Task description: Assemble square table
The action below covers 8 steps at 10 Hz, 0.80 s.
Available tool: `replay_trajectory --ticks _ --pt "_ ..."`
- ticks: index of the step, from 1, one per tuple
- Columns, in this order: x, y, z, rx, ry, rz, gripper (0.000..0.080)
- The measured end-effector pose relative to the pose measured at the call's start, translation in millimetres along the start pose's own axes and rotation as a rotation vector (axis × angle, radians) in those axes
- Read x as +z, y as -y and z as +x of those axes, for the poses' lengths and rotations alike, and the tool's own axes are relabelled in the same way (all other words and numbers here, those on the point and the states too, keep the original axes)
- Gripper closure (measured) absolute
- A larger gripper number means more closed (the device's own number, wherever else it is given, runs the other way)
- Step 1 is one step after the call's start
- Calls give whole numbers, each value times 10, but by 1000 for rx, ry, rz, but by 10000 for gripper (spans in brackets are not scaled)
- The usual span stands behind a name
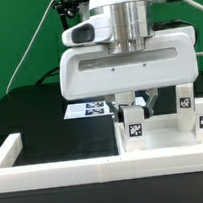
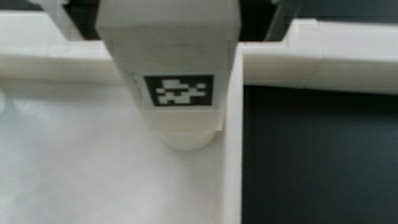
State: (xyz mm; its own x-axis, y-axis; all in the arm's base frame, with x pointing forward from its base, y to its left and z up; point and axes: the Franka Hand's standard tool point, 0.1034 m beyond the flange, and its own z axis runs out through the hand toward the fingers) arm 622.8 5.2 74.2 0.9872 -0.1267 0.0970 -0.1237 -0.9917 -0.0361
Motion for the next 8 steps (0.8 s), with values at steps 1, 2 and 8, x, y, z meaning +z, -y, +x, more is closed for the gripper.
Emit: replay_trajectory --ticks 1,2,8 --pt "-1 -8 1 107 -1 1 509" --pt "1 -5 0 169 -1 1 509" --pt "2 -28 -20 480 6 -17 412"
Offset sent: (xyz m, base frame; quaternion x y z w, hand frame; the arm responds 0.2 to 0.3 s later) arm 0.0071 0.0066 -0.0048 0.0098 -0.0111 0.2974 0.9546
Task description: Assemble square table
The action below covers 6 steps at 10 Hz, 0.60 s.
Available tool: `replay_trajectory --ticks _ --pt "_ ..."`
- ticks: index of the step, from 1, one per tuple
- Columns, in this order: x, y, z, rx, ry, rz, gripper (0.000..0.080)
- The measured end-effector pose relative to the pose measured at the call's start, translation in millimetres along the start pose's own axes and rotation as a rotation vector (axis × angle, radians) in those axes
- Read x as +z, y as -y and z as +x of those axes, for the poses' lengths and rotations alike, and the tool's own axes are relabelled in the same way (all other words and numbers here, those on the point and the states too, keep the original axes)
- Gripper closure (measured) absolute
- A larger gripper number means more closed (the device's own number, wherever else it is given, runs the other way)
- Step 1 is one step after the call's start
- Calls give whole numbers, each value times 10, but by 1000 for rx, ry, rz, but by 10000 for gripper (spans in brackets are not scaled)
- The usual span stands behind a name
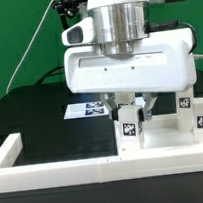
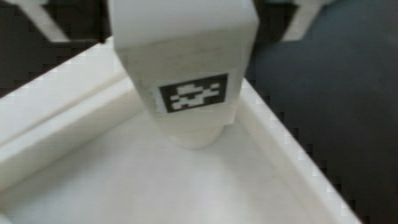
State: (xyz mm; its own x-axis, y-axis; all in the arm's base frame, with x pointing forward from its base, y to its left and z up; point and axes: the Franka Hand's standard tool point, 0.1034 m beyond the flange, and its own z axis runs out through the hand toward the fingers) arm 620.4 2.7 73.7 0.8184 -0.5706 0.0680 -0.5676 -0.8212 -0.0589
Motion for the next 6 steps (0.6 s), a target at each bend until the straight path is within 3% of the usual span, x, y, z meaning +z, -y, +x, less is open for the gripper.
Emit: replay_trajectory --ticks 1,2,3,6 --pt "0 0 1 -10 -1 0 277" --pt "0 0 1 -10 -1 0 277" --pt "0 0 1 -10 -1 0 171" --pt "0 0 2 -10 -1 0 151"
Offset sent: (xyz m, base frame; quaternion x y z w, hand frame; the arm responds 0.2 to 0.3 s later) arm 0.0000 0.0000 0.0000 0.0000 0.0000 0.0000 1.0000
